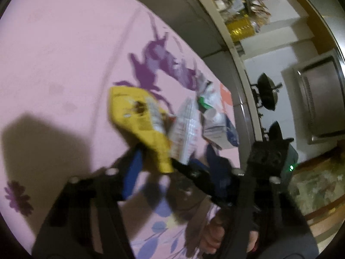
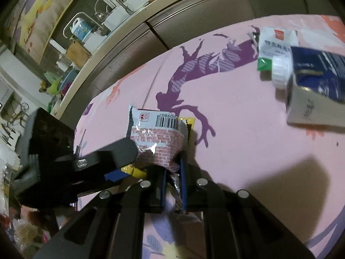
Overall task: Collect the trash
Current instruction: 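Grasp the red-and-white snack bag with the right tool while the left tool grasps the yellow wrapper, then carry the snack bag and yellow wrapper to the white bin and release both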
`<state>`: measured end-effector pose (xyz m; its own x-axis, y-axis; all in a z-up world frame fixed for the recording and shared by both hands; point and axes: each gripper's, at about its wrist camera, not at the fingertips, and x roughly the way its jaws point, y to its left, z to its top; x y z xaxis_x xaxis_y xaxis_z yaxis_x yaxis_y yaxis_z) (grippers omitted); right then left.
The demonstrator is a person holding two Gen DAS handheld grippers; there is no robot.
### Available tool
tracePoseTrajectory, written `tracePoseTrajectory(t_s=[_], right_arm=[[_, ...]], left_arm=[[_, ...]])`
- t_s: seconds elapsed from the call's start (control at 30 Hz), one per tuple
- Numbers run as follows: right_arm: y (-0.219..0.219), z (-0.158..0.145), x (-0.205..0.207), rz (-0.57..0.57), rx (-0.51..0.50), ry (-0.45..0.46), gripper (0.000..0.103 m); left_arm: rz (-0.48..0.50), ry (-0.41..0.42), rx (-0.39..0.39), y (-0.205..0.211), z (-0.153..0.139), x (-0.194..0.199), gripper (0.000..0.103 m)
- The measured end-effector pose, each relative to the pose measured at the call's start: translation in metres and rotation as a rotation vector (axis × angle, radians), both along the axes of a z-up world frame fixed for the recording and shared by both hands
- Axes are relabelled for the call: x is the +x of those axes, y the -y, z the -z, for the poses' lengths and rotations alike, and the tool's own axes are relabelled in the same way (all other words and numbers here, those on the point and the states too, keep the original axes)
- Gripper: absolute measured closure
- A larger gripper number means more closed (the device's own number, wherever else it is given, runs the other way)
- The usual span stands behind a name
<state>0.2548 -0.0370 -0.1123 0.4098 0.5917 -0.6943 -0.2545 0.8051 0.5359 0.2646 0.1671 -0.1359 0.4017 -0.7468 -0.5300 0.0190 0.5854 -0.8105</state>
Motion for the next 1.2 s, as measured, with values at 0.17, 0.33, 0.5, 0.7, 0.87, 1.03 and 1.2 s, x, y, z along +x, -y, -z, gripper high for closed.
tracePoseTrajectory(t_s=[0.17, 0.33, 0.5, 0.7, 0.87, 1.03, 1.2], right_arm=[[-0.002, -0.001, -0.009, 0.000, -0.014, 0.007, 0.095], [0.010, 0.001, -0.020, 0.046, 0.011, 0.001, 0.097], [0.023, 0.000, -0.042, 0.078, -0.007, 0.023, 0.098], [0.073, -0.003, -0.071, 0.169, 0.007, 0.054, 0.098], [0.115, -0.008, -0.101, 0.222, 0.018, 0.089, 0.098], [0.176, -0.012, -0.132, 0.329, 0.053, 0.118, 0.098], [0.258, -0.019, -0.157, 0.476, 0.057, 0.150, 0.098]], left_arm=[[-0.003, -0.051, -0.063, -0.006, 0.015, -0.001, 0.091], [-0.013, -0.032, -0.060, -0.008, 0.009, -0.014, 0.092], [-0.004, -0.018, -0.036, -0.002, 0.004, -0.027, 0.099], [0.017, 0.040, -0.001, 0.010, -0.015, -0.047, 0.100], [0.115, 0.085, 0.032, 0.054, -0.033, -0.062, 0.099], [0.274, 0.125, 0.081, 0.129, -0.050, -0.075, 0.100], [0.447, 0.166, 0.138, 0.224, -0.066, -0.080, 0.099]])
